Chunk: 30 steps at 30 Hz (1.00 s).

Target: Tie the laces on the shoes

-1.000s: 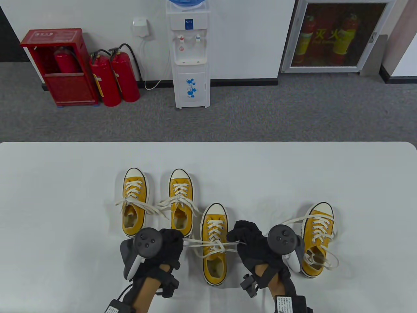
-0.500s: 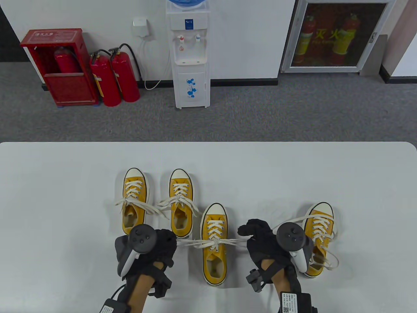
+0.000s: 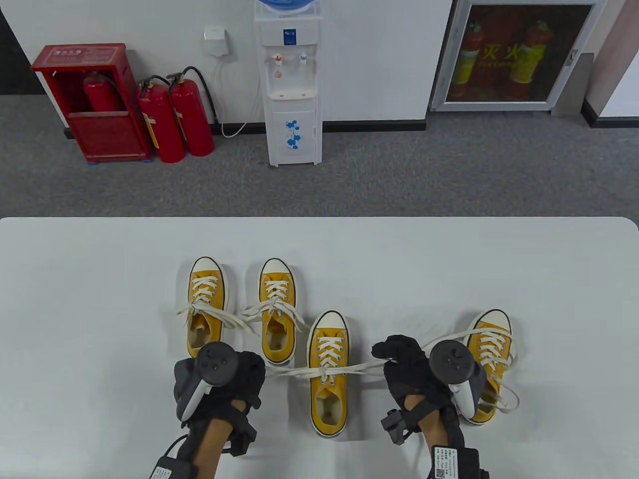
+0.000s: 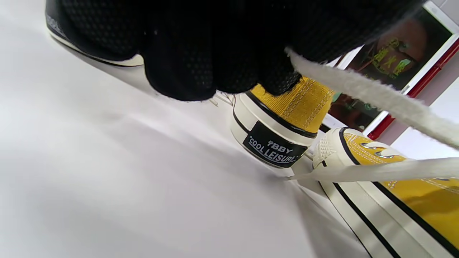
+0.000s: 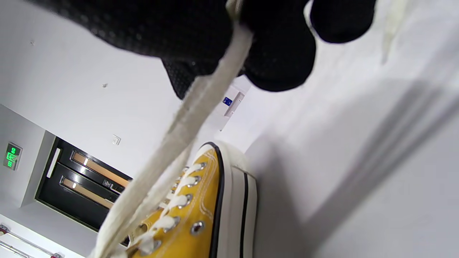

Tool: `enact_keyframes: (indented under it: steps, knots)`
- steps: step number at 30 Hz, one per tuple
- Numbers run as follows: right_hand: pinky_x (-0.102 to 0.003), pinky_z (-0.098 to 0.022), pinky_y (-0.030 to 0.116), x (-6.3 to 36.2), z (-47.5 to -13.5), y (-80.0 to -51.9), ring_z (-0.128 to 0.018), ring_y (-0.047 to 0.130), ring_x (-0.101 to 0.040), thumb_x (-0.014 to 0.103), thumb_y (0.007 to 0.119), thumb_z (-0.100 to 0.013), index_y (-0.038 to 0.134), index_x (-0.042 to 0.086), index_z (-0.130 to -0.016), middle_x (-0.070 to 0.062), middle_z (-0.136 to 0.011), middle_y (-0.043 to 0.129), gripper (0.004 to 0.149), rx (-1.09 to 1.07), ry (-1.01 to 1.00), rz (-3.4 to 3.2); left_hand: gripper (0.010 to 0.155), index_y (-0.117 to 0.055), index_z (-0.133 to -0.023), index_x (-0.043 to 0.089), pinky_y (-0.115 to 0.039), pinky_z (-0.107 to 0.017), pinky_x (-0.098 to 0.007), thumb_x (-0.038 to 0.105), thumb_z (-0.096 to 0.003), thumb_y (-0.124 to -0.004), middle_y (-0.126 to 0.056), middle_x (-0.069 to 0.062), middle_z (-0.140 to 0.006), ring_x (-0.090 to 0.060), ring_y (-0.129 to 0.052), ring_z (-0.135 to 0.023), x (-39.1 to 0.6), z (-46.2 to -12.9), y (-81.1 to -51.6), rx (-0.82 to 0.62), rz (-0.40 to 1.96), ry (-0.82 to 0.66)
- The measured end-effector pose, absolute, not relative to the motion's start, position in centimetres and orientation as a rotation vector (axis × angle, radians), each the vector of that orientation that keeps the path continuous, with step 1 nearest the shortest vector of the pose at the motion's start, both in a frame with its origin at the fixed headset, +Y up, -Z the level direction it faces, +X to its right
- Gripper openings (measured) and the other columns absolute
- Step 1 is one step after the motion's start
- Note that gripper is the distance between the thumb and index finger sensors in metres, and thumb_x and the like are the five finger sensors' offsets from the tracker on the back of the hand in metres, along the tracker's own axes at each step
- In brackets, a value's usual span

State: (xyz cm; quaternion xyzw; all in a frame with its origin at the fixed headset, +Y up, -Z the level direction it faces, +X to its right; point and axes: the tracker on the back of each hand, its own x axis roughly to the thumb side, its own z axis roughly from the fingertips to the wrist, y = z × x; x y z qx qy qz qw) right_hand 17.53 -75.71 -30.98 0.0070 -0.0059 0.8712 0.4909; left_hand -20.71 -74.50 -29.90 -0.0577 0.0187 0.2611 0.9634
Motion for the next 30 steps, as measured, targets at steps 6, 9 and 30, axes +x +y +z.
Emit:
enact_keyframes:
  steps: [6,9,30]
  knots:
    - [-0.069,-0.069,0.045,17.2,-30.6,-74.9,-0.086,0.076,-0.036,0.023,0.084,-0.044,0.083,0.014,-0.09,-0.009,-0.103,0.064,0.047,0.053,-0.078,2.141,0.05,-0.084,-0.091,0.028,-0.074,-0.06,-0.059,0.054,-0.0481,-0.079,-0.09,-0.005,-0.092,-0.031,-0.099,-0.067,-20.4,-29.5,-73.6,-0.038,0.463,0.008]
    - [-0.07,-0.069,0.044,16.6,-30.3,-74.5,-0.089,0.075,-0.037,0.028,0.084,-0.045,0.08,0.014,-0.093,-0.009,-0.104,0.063,0.051,0.093,-0.1,2.179,0.058,-0.078,-0.097,0.028,-0.07,-0.064,-0.062,0.058,-0.0475,-0.078,-0.083,-0.006,-0.1,-0.034,-0.094,-0.077,-20.1,-29.3,-73.1,0.01,0.413,-0.016]
    - [-0.062,-0.064,0.059,9.3,-28.9,-75.9,-0.072,0.085,-0.029,0.062,0.086,-0.038,0.055,0.015,-0.108,-0.009,-0.099,0.068,0.09,0.337,0.235,2.577,0.091,-0.027,-0.117,0.034,-0.016,-0.075,-0.078,0.076,-0.043,-0.06,-0.013,-0.006,-0.127,-0.045,-0.018,-0.119,-19.7,-26.4,-72.8,-0.03,0.188,-0.317]
